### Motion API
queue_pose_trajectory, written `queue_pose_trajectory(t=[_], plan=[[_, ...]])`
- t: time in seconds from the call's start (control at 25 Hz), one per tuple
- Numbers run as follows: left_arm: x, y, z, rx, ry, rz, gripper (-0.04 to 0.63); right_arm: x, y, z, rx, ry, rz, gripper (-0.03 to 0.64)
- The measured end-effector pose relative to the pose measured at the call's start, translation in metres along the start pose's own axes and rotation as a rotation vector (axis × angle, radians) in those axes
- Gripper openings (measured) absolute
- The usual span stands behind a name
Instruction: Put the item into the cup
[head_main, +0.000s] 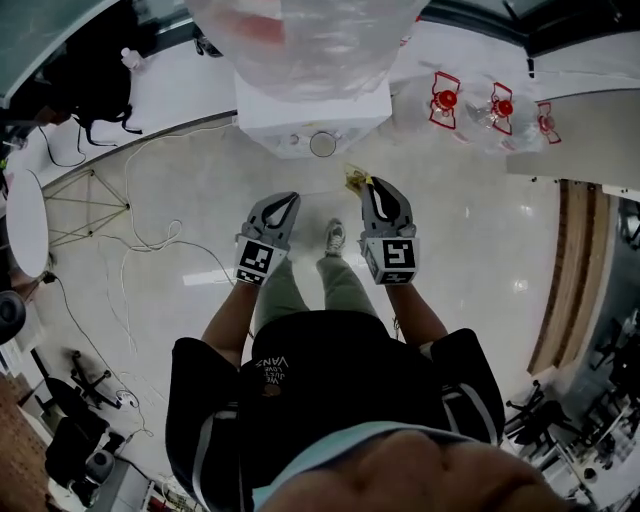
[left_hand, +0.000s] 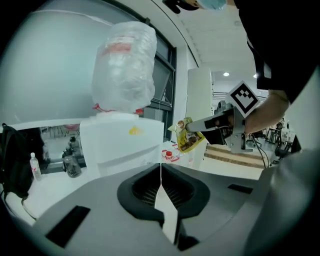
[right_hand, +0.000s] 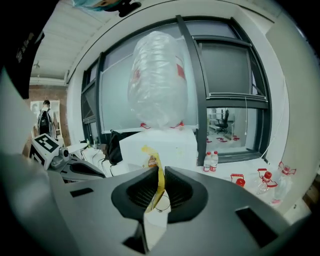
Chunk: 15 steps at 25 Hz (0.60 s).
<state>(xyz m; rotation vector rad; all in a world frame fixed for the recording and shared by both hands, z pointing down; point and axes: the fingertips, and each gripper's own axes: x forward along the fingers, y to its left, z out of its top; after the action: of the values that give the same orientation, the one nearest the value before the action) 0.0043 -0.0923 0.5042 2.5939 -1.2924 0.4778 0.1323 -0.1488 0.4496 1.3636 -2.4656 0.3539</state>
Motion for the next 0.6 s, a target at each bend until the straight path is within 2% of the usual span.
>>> queue_pose_trajectory(t=[0.48, 0.6], plan=[[0.05, 0.058, -0.096, -0.002, 0.043, -0.085, 0.025, 0.101, 0.027, -0.07, -0.074, 0.049, -0.069, 0.063], [0.062, 0.063, -0.12, -0.002, 0.044, -0.102, 0.067, 0.122, 0.027, -0.088, -0.099, 0.06, -0.078, 0.064]])
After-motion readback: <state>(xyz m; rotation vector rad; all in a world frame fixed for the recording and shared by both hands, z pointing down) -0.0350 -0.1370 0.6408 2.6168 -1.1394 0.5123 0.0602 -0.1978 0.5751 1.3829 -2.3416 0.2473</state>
